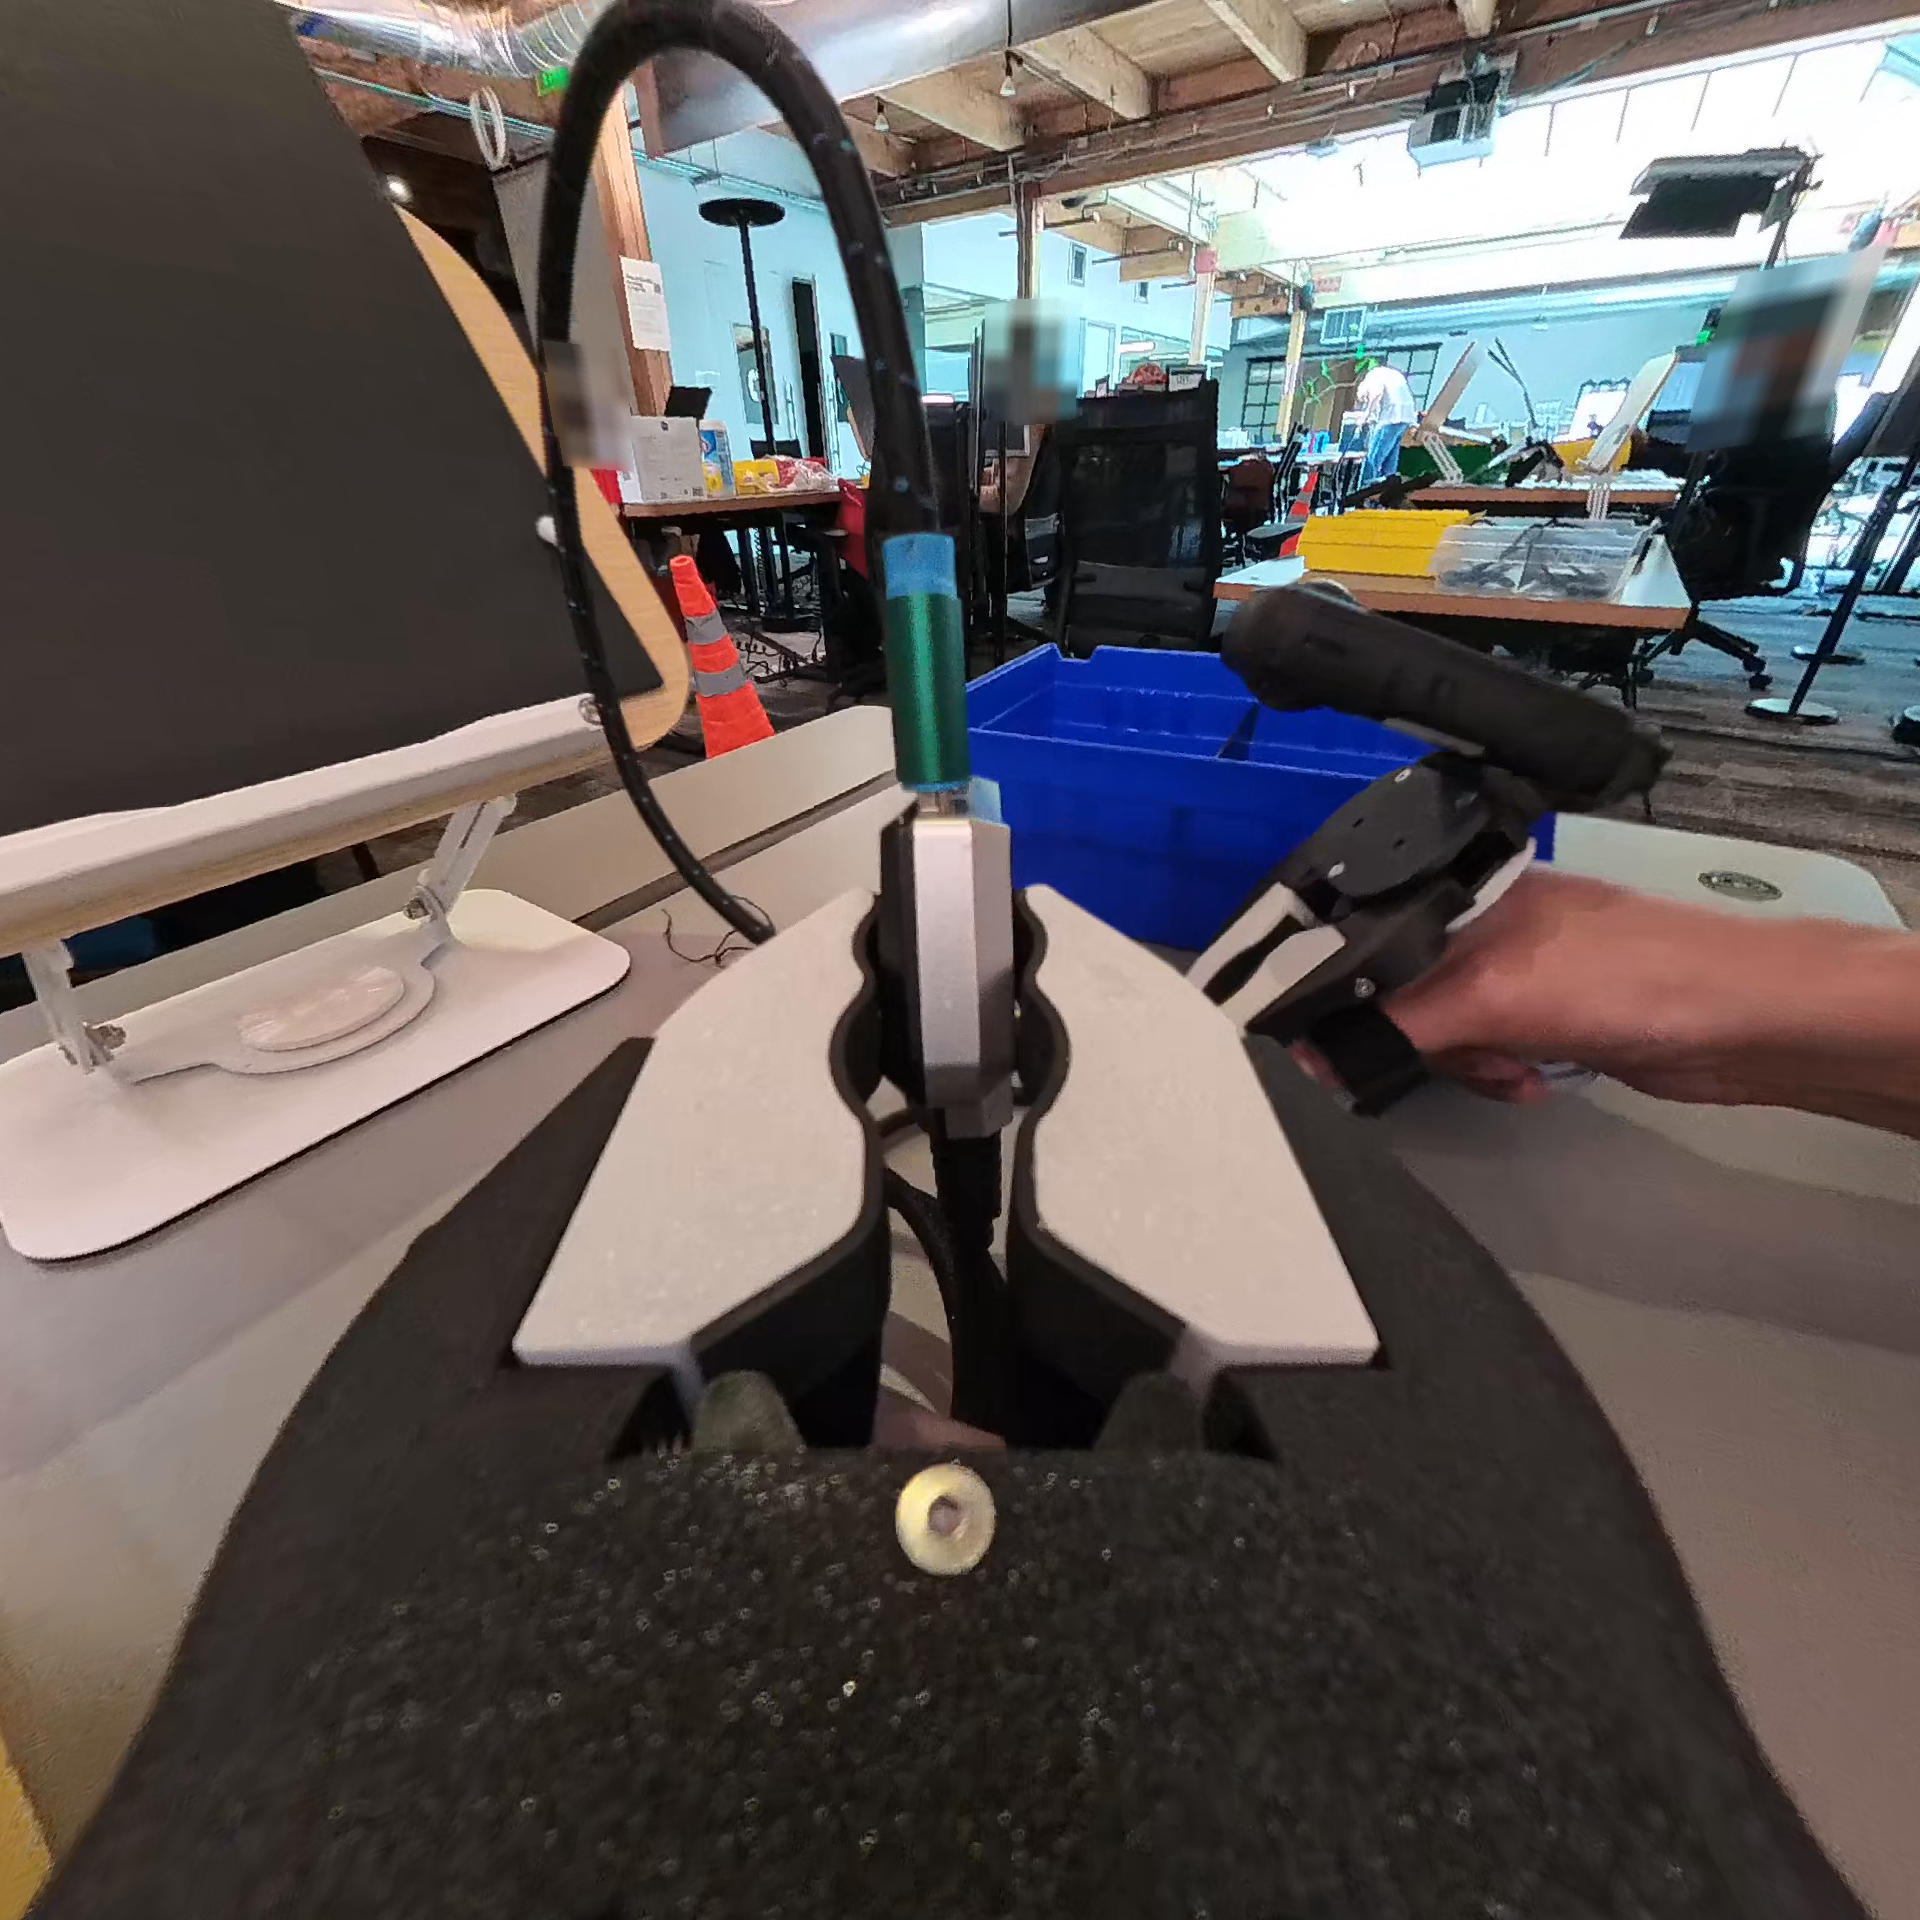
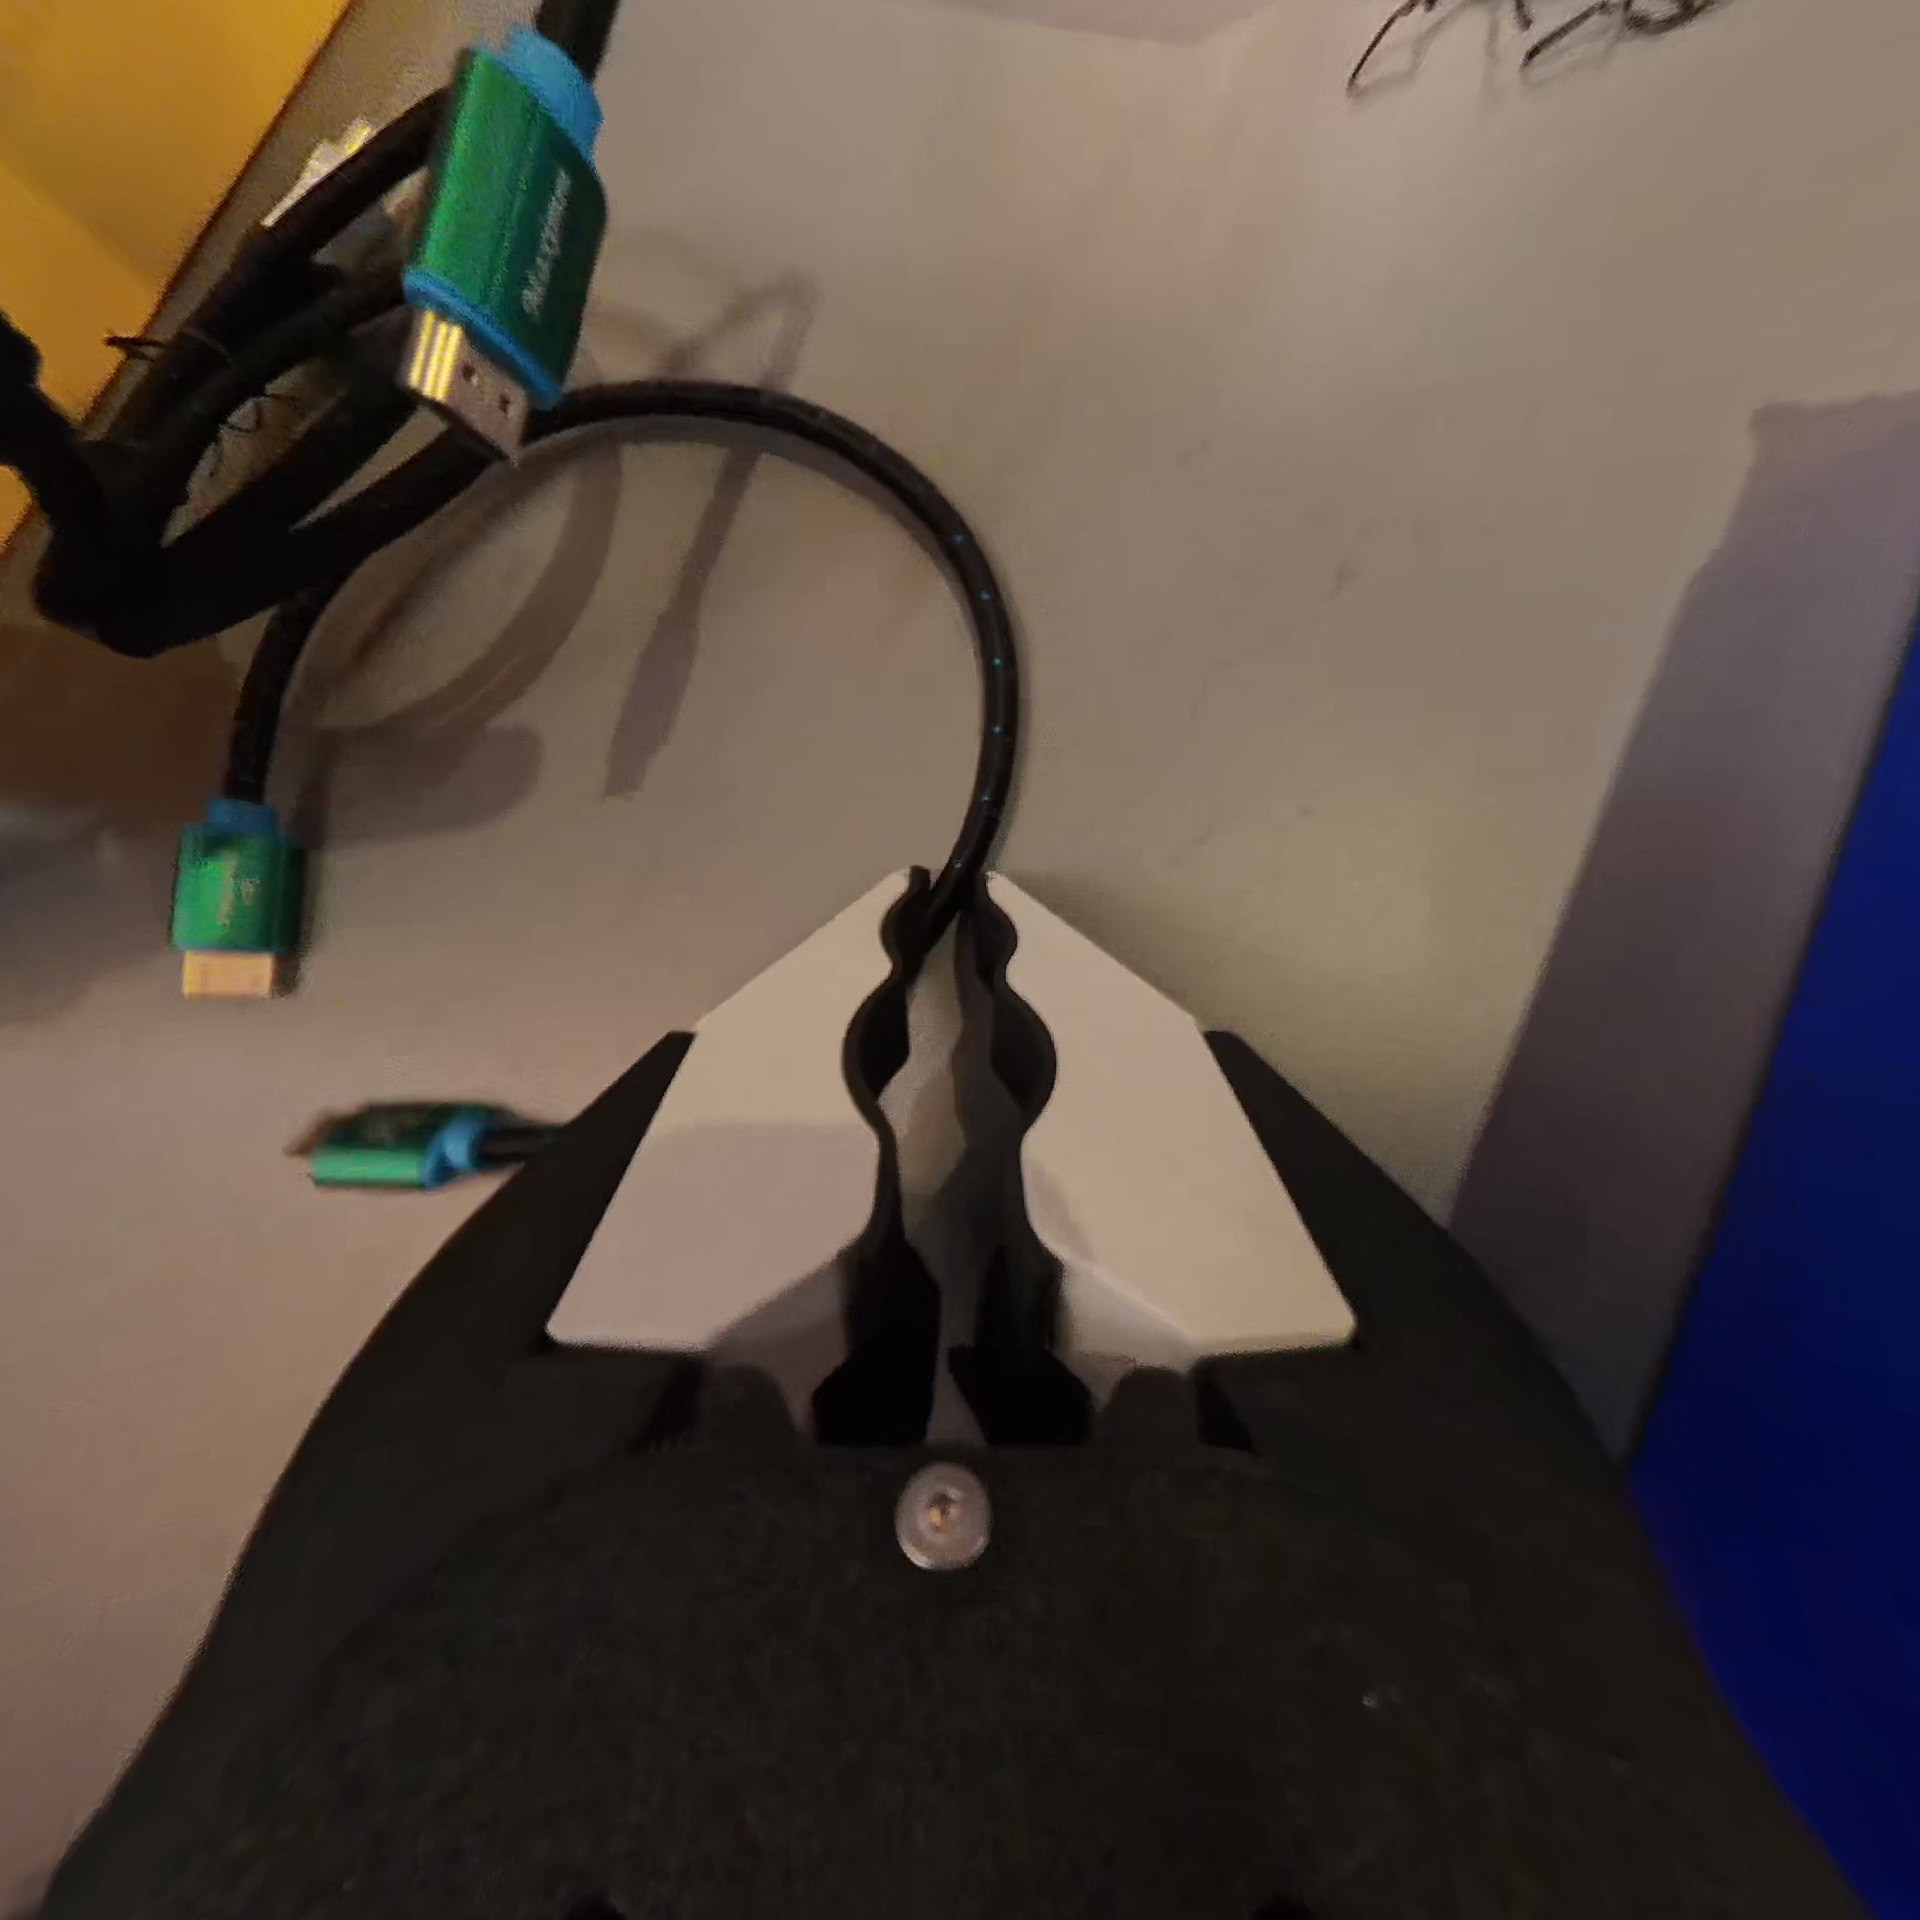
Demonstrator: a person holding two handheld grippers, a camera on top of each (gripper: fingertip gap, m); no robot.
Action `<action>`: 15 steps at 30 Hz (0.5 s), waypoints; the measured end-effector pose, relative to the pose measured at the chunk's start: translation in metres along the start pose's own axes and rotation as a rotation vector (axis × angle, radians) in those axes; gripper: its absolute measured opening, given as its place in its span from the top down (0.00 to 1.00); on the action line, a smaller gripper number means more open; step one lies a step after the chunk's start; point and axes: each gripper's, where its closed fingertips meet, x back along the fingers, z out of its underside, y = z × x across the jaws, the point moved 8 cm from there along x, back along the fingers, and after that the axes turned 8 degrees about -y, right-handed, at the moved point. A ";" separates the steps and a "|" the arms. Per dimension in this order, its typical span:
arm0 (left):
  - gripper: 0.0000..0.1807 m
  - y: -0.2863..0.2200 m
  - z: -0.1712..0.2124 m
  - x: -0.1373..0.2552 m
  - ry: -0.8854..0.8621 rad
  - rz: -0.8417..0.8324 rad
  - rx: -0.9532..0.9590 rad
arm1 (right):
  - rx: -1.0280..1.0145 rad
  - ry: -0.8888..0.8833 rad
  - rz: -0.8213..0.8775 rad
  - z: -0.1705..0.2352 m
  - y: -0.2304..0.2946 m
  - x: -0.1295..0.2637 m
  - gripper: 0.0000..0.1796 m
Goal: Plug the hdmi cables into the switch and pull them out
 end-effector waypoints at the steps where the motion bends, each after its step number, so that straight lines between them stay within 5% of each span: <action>1: 0.89 -0.001 0.000 0.000 0.005 0.003 -0.010 | -0.029 -0.018 -0.012 0.001 0.000 0.007 0.95; 6: 0.89 -0.005 0.001 -0.001 0.020 0.012 -0.042 | -0.019 -0.252 0.169 0.010 0.011 0.089 0.98; 11: 0.89 -0.009 0.004 -0.004 0.040 0.029 -0.057 | 0.058 -0.299 0.352 0.079 0.060 0.143 0.97; 15: 0.89 -0.014 0.008 -0.006 0.058 0.042 -0.067 | -0.173 -0.286 0.102 0.118 0.094 0.152 0.96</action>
